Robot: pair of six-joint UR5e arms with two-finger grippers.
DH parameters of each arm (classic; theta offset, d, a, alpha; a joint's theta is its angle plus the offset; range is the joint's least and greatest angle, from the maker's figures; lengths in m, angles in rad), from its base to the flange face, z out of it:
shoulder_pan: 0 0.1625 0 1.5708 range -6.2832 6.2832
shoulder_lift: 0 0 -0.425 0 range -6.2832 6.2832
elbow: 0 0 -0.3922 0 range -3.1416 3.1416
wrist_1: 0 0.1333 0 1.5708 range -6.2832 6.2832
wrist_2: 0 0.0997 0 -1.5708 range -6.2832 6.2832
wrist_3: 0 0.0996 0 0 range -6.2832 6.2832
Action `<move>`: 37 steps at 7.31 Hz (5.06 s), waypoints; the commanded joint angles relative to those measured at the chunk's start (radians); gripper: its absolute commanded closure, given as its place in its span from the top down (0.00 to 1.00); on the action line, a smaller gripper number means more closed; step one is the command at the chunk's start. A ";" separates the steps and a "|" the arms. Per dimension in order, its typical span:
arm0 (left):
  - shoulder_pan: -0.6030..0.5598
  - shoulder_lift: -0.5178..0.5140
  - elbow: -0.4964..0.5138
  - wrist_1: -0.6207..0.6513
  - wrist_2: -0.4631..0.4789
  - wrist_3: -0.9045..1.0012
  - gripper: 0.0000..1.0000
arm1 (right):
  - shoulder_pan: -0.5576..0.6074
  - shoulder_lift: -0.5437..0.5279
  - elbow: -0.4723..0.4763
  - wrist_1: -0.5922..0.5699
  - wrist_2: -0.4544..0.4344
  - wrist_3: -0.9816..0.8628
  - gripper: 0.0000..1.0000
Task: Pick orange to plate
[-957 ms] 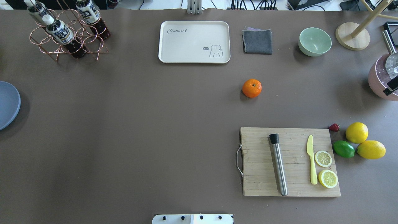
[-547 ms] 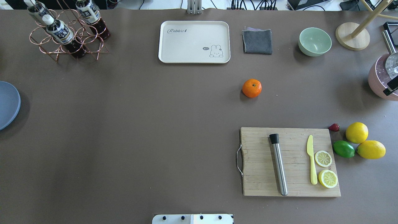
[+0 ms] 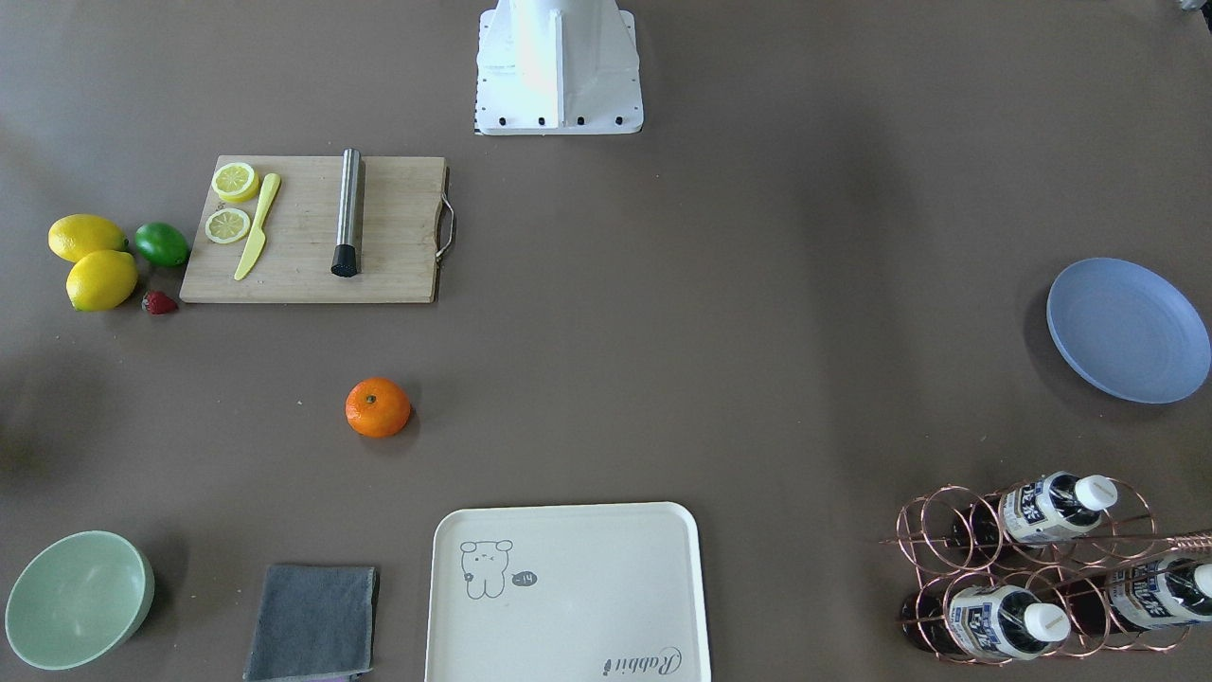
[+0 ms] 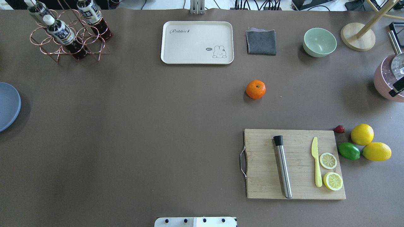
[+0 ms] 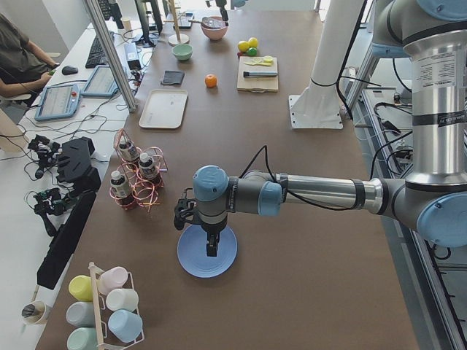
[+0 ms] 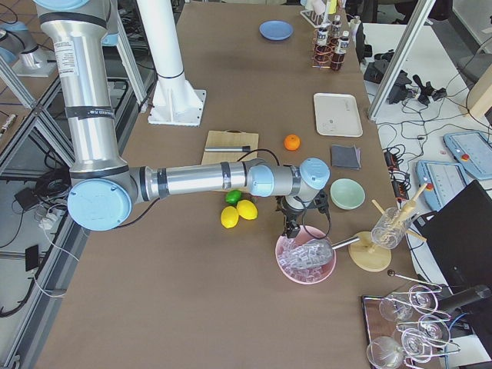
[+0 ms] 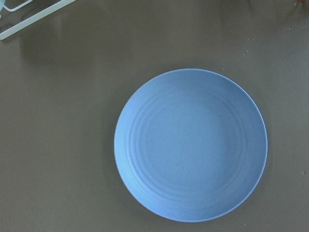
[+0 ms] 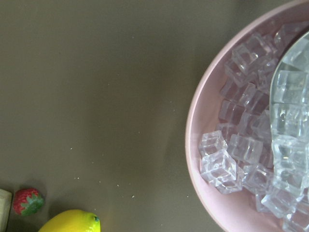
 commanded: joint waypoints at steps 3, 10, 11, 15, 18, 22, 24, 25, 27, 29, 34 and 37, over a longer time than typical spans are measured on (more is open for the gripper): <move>0.000 -0.001 -0.006 -0.001 -0.001 -0.001 0.98 | 0.000 -0.002 0.000 0.000 -0.006 -0.001 1.00; 0.002 -0.159 0.359 -0.289 0.002 -0.004 0.98 | 0.000 0.002 0.020 0.002 -0.014 0.011 1.00; 0.009 -0.200 0.444 -0.338 0.002 -0.004 0.98 | 0.000 0.002 0.020 0.002 -0.014 0.016 1.00; 0.139 -0.217 0.630 -0.617 0.040 -0.114 0.97 | 0.000 0.002 0.034 0.002 -0.015 0.014 1.00; 0.156 -0.231 0.669 -0.619 0.042 -0.125 0.97 | 0.000 0.003 0.035 0.002 -0.017 0.014 1.00; 0.181 -0.237 0.692 -0.613 0.039 -0.128 0.80 | 0.000 0.020 0.035 0.002 -0.029 0.016 1.00; 0.183 -0.237 0.710 -0.613 0.039 -0.128 0.74 | 0.000 0.021 0.035 0.002 -0.029 0.016 1.00; 0.183 -0.239 0.713 -0.613 0.037 -0.128 0.74 | 0.002 0.021 0.037 0.002 -0.029 0.016 1.00; 0.187 -0.237 0.716 -0.613 0.037 -0.137 0.50 | 0.002 0.021 0.043 0.002 -0.029 0.016 1.00; 0.195 -0.239 0.715 -0.615 0.039 -0.169 0.27 | 0.002 0.020 0.049 0.002 -0.031 0.016 1.00; 0.193 -0.236 0.571 -0.607 -0.048 -0.294 0.00 | -0.002 0.057 0.080 0.002 -0.018 0.019 1.00; 0.263 -0.185 0.262 -0.610 -0.093 -0.694 0.00 | -0.063 0.071 0.199 0.001 0.007 0.116 1.00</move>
